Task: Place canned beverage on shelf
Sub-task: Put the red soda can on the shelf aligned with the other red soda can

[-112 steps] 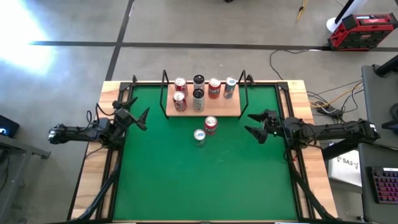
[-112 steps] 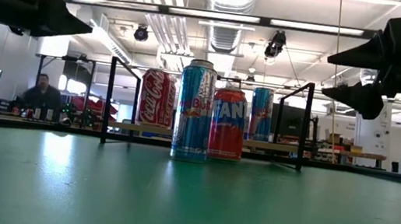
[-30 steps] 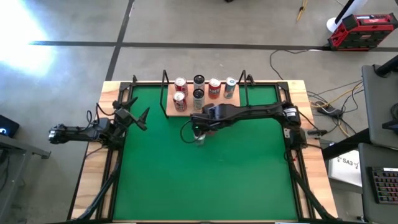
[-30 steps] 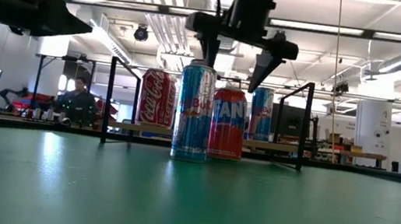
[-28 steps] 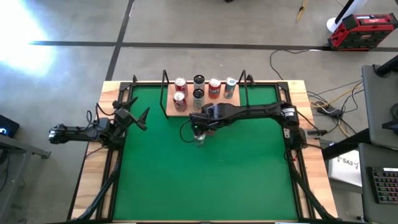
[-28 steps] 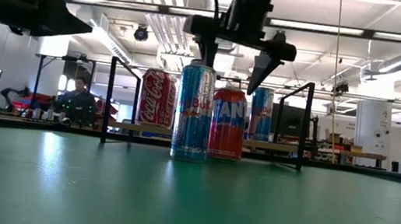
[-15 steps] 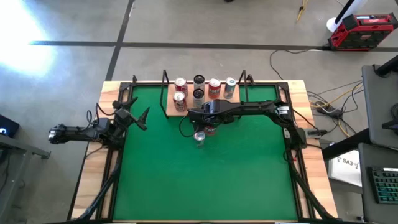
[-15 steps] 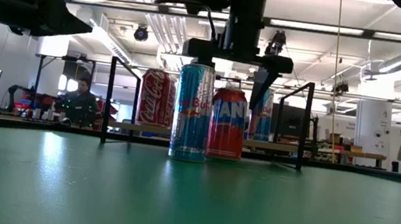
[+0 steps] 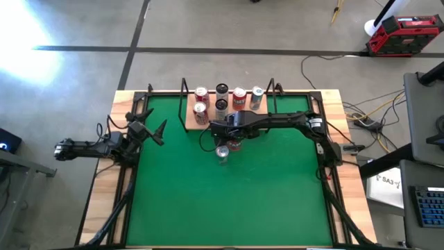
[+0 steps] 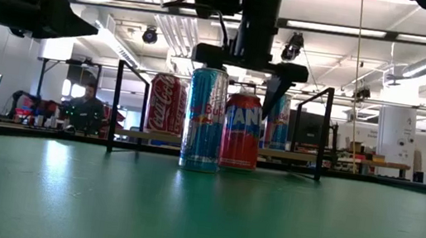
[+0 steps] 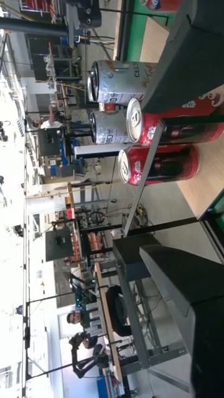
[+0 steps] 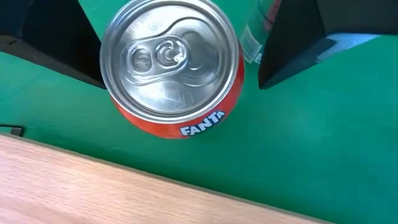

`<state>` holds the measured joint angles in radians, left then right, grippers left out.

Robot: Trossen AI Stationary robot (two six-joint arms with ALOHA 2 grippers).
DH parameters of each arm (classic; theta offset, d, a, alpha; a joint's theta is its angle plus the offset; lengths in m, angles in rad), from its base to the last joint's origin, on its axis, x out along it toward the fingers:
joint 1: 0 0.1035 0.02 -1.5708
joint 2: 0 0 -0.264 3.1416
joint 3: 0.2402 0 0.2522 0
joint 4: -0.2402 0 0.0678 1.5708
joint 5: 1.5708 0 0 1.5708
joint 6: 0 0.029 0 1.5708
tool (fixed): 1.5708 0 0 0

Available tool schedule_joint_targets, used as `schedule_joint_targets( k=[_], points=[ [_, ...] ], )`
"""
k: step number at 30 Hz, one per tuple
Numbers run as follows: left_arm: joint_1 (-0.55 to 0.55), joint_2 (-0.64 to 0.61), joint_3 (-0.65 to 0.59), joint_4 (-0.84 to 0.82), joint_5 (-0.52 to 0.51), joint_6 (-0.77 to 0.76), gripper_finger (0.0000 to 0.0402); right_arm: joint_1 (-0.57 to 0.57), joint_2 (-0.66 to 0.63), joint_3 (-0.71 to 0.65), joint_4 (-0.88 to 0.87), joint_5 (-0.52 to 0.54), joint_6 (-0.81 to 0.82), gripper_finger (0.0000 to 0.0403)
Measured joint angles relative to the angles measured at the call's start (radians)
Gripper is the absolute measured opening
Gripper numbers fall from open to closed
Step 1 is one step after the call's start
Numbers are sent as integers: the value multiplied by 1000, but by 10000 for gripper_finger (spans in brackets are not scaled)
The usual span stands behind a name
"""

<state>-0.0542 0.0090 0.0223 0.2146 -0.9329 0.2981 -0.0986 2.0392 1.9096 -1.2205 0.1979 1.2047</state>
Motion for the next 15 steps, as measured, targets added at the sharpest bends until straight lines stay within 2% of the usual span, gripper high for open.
schedule_joint_targets(
  k=[3, 8, 15],
  points=[
    [0, 0, 0, 0, 0, 0, 346, 0, 0, -5, -1, -11, 0, 362],
    [0, 0, 0, 0, 0, 0, 346, 0, -1, -11, -2, -16, 12, 290],
    [0, 0, 0, 0, 0, 0, 346, 0, -6, -12, -5, -22, 42, 289]
  ],
)
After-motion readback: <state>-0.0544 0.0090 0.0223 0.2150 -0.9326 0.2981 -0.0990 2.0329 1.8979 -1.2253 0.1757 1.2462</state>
